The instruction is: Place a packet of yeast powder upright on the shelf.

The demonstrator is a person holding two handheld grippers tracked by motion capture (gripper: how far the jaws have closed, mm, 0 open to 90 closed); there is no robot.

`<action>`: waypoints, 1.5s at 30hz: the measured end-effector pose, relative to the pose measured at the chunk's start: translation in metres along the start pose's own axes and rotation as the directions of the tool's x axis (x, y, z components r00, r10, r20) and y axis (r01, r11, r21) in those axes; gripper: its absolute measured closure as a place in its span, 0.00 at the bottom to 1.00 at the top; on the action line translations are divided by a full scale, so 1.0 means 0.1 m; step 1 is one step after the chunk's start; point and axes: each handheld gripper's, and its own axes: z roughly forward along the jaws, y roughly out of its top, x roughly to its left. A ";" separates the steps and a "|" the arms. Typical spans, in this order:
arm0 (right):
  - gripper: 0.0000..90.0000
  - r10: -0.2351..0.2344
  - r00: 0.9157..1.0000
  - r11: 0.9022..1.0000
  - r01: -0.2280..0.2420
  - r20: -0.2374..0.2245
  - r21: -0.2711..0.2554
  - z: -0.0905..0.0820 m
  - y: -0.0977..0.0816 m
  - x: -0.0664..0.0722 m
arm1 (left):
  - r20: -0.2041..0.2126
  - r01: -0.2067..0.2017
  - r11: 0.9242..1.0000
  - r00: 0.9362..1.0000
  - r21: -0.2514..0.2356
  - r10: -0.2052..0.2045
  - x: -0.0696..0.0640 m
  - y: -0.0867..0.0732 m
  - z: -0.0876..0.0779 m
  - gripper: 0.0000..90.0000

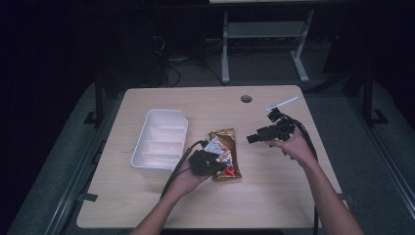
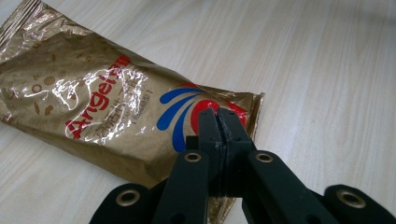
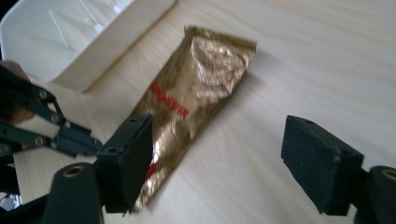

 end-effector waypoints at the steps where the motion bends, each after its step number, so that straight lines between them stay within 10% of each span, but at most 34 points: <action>1: 0.29 0.001 1.000 1.000 -0.001 0.003 0.008 0.02 0.05 0.00 | 0.002 0.004 1.000 1.000 0.004 -0.004 0.01 0.01 0.01 1.00; 13: 0.37 -0.003 1.000 0.997 0.003 0.001 0.071 0.42 0.46 0.02 | -0.001 -0.006 0.999 1.000 0.054 0.006 0.03 0.00 0.13 1.00; 35: 0.43 0.154 0.988 0.980 -0.156 0.028 0.123 0.99 0.44 -0.22 | 0.006 0.025 1.000 1.000 0.018 -0.025 0.05 -0.09 0.15 1.00; 45: 0.75 0.175 0.983 0.981 -0.169 -0.061 0.095 1.04 0.35 -0.26 | 0.005 0.016 1.000 1.000 0.015 -0.016 0.04 -0.09 0.16 1.00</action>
